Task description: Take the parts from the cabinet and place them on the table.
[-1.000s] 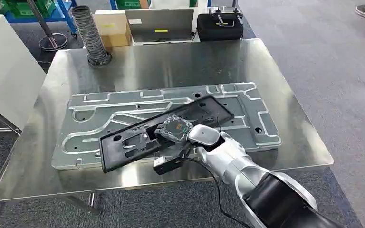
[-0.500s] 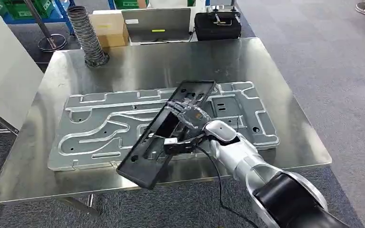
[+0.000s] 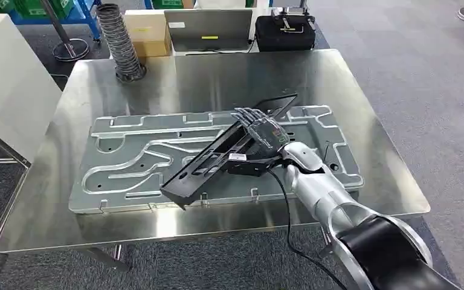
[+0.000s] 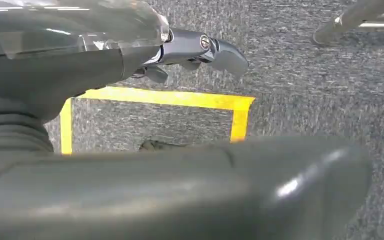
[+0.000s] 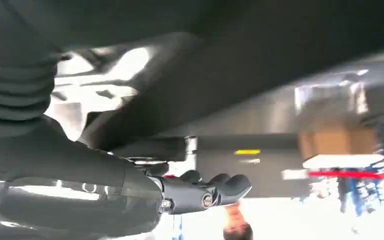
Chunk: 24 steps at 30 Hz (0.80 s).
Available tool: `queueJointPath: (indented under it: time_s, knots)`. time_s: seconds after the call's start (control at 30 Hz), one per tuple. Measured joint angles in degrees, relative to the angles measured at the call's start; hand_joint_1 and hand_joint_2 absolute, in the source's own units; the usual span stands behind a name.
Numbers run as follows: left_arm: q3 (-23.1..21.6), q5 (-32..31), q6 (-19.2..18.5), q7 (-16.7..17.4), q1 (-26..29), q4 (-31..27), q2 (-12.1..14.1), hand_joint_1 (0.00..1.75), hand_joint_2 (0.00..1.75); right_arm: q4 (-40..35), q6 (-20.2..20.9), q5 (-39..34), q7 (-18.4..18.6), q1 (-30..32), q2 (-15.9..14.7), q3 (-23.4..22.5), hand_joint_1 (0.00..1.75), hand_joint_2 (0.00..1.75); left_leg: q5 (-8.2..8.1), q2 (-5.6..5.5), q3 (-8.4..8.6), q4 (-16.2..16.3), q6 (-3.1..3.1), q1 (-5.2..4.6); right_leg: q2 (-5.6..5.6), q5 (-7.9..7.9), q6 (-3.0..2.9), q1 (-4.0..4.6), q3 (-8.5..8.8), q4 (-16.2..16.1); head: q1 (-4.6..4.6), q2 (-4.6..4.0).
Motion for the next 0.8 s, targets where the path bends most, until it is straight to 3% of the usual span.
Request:
queueJointPath:
  time_s: [0.1, 0.13, 0.17, 0.27, 0.3, 0.33, 0.37, 0.43, 0.47, 0.5, 0.6, 0.67, 0.7, 0.77, 0.8]
  knots:
    - [0.0, -0.02, 0.0, -0.07, 0.04, 0.0, 0.0, 0.0, 0.0, -0.09, -0.61, -0.31, 0.29, 0.05, -0.37, -0.48, 0.0, 0.0, 0.23, 0.07, 0.14, -0.53, -0.99, 0.06, 0.16, 0.17, -0.68, 0.06, -0.15, -0.18, 0.02, 0.0]
    - [0.0, -0.02, 0.02, -0.11, 0.01, 0.0, 0.04, 0.0, 0.0, -0.22, -0.94, -0.55, 0.66, 0.02, -0.57, -0.77, 0.0, 0.0, -0.22, 0.12, -0.13, -0.27, -1.23, 0.07, 0.1, 0.5, -1.12, -0.58, 0.2, -0.78, 0.0, 0.0]
    - [-0.02, -0.07, 0.0, -0.2, 0.01, 0.0, 0.04, 0.0, 0.0, -0.48, -1.45, -0.79, 1.4, -0.17, -0.68, -1.09, 0.0, 0.0, -1.53, 0.27, -0.65, 1.56, -1.5, 0.09, 0.17, 0.57, -1.4, -0.56, 0.32, -0.97, 0.02, 0.0]
    - [-0.02, -0.09, 0.0, -0.22, -0.06, 0.0, 0.04, 0.0, 0.0, -0.53, -1.6, -0.92, 2.78, -0.48, -1.2, -1.97, 0.0, 0.0, -7.77, 0.25, -7.01, 15.07, -2.03, 0.23, 0.15, 0.45, -1.77, -0.36, 0.36, -0.93, 0.0, 0.0]
    - [-0.02, -0.09, 0.0, -0.22, -0.02, 0.0, 0.04, 0.0, 0.0, -0.5, -1.57, -0.48, 3.5, -0.48, -1.71, -2.08, 0.0, 0.0, -8.25, 0.26, -8.52, 17.9, -2.1, 0.23, 0.13, 0.43, -1.76, -0.31, 0.37, -0.9, 0.02, 0.0]
    - [-0.02, -0.09, 0.0, -0.28, 0.05, 0.0, 0.04, 0.0, 0.0, -0.5, -1.57, -0.13, 4.38, -0.56, -2.27, -2.19, 0.0, 0.0, -7.39, 0.26, -8.72, 17.89, -2.06, 0.23, 0.12, 0.4, -1.75, -0.31, 0.42, -0.86, 0.0, 0.0]
    - [-0.02, -0.04, 0.02, -0.37, 0.09, 0.0, 0.04, 0.0, 0.0, -0.5, -1.55, 0.24, 5.64, -0.81, -2.8, -2.47, 0.0, 0.0, -5.13, 0.26, -7.42, 14.84, -1.99, 0.23, 0.13, 0.31, -1.7, -0.32, 0.51, -0.8, 0.0, 0.0]
    - [-0.02, 0.04, 0.02, -0.57, 0.05, 0.0, 0.04, 0.0, 0.0, -0.5, -0.54, 0.87, 7.98, -1.78, -3.72, -3.04, 0.0, 0.0, 0.44, 0.28, -2.2, 4.01, -1.55, 0.23, 0.23, -0.03, -1.37, -0.35, 0.81, -0.53, 0.0, 0.0]
    - [-0.02, 0.15, 0.02, -0.65, 0.04, 0.0, 0.07, 0.0, 0.0, -0.48, 0.42, 0.98, 8.71, -2.3, -4.25, -3.41, 0.0, 0.0, 0.62, 0.25, -0.67, 0.67, -1.11, 0.19, 0.23, -0.19, -1.19, -0.33, 0.83, -0.45, 0.02, 0.0]
    - [-0.02, 0.26, 0.02, -0.72, -0.02, 0.0, 0.07, 0.0, 0.0, -0.46, 1.54, 1.01, 9.26, -2.83, -4.8, -3.67, 0.0, 0.0, 0.3, 0.22, -0.02, -0.48, -0.92, -0.09, 0.3, -0.29, -0.87, 0.07, 0.53, -0.09, 0.02, 0.0]
    - [0.0, 0.66, 0.04, -0.92, 0.22, 0.0, 0.07, 0.0, 0.0, -0.35, 4.59, 1.71, 9.84, -3.93, -6.56, -4.79, 0.0, 0.0, 0.35, 0.12, -0.32, -0.1, -0.05, -0.22, 0.29, -0.13, 0.07, -0.06, 0.56, -0.41, 0.02, 0.0]
    - [0.0, 0.96, -0.02, -1.09, 0.09, 0.0, 0.04, 0.0, 0.0, -0.11, 8.4, 3.63, 9.9, -5.15, -7.97, -4.83, 0.0, 0.0, 0.84, 0.18, 0.0, -0.85, 0.7, 0.2, 0.21, -1.43, 0.73, -0.3, -0.02, 1.02, 0.02, 0.0]
    - [0.0, 0.98, -0.07, -1.18, -0.01, 0.0, 0.07, 0.0, 0.0, 0.0, 9.17, 3.96, 9.88, -5.8, -8.32, -4.83, 0.0, 0.0, 0.89, 0.27, -0.09, -0.86, 0.97, 0.21, 0.17, -3.48, 1.01, -0.34, -1.47, 4.24, 0.02, 0.0]
    - [0.0, 1.2, -0.09, -1.36, -0.03, 0.0, 0.09, 0.0, 0.0, 0.2, 8.98, 2.93, 8.59, -6.56, -9.55, -5.27, 0.0, 0.0, 0.85, 0.23, -0.14, -0.84, 1.11, 0.19, 0.12, -8.05, 1.59, -0.63, -6.21, 14.42, 0.02, 0.0]
    - [0.02, 1.27, -0.09, -1.4, 0.08, 0.0, 0.09, 0.0, 0.0, 0.24, 8.3, 1.88, 7.6, -6.64, -10.1, -5.93, 0.0, 0.0, 0.84, 0.19, -0.13, -0.81, 1.11, 0.2, 0.12, -8.85, 1.73, -0.66, -7.89, 17.77, 0.02, 0.0]
